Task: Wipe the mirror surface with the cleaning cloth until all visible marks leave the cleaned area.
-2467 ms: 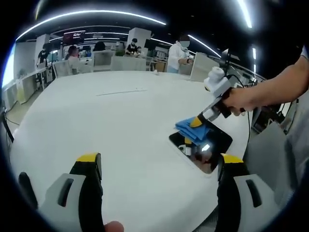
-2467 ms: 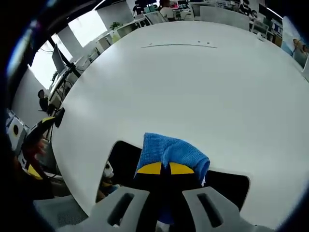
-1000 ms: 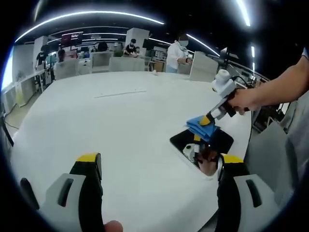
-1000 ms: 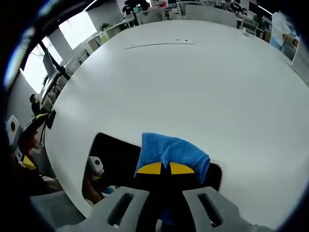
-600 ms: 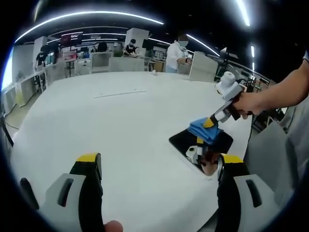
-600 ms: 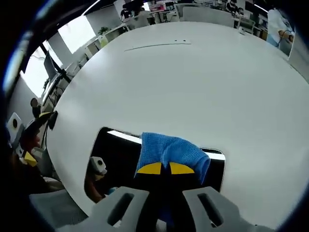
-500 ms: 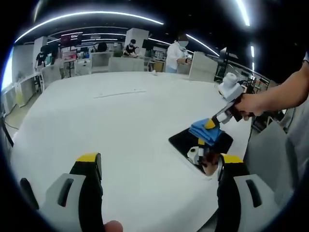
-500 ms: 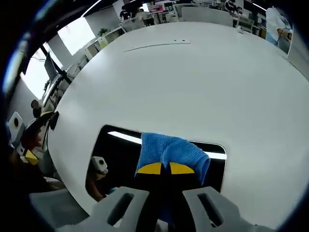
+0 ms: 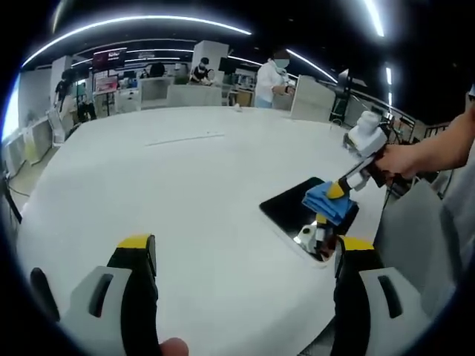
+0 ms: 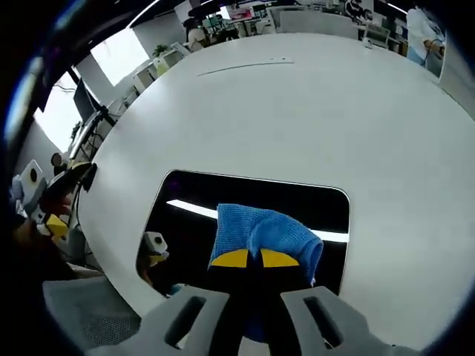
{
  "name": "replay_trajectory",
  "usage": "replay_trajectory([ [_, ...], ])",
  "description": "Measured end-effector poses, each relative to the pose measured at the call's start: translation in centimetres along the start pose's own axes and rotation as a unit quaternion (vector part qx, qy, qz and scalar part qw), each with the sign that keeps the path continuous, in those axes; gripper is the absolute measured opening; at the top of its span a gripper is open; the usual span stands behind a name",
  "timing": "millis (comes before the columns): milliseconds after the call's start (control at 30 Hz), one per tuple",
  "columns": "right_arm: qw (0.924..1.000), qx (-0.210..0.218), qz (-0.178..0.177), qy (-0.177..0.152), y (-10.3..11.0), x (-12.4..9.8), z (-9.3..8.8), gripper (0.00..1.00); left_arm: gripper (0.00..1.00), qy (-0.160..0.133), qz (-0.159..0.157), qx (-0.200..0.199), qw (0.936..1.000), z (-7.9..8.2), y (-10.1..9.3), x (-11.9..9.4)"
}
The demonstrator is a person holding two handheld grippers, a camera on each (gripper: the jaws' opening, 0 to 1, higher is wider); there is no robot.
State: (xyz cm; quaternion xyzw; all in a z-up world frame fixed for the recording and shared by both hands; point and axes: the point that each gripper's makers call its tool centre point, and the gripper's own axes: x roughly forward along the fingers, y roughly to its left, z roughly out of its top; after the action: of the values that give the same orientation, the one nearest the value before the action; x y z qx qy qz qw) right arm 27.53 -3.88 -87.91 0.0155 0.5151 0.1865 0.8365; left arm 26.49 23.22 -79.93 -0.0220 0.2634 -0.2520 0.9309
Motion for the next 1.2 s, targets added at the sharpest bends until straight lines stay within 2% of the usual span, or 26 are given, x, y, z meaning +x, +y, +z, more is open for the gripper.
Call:
replay_trajectory([
  [233,0.9998,0.02,0.007,-0.001,0.2,-0.6,-1.0,0.0,0.99,0.0,0.003,-0.004,1.0,-0.2,-0.2,0.0],
  [367,0.9997,0.024,0.01,0.002,0.3,-0.8,-1.7,0.0,0.99,-0.01,0.002,-0.006,0.9999,0.2,-0.5,0.0],
  [733,0.9994,0.028,0.022,0.004,0.9,-1.7,-3.8,0.0,0.99,-0.006,0.004,-0.009,0.9999,-0.7,-0.7,-0.5],
  [1200,0.9991,0.026,0.032,0.012,1.8,-2.9,-5.9,0.0,0.99,-0.015,-0.006,-0.007,0.9998,-0.4,-1.4,0.1],
])
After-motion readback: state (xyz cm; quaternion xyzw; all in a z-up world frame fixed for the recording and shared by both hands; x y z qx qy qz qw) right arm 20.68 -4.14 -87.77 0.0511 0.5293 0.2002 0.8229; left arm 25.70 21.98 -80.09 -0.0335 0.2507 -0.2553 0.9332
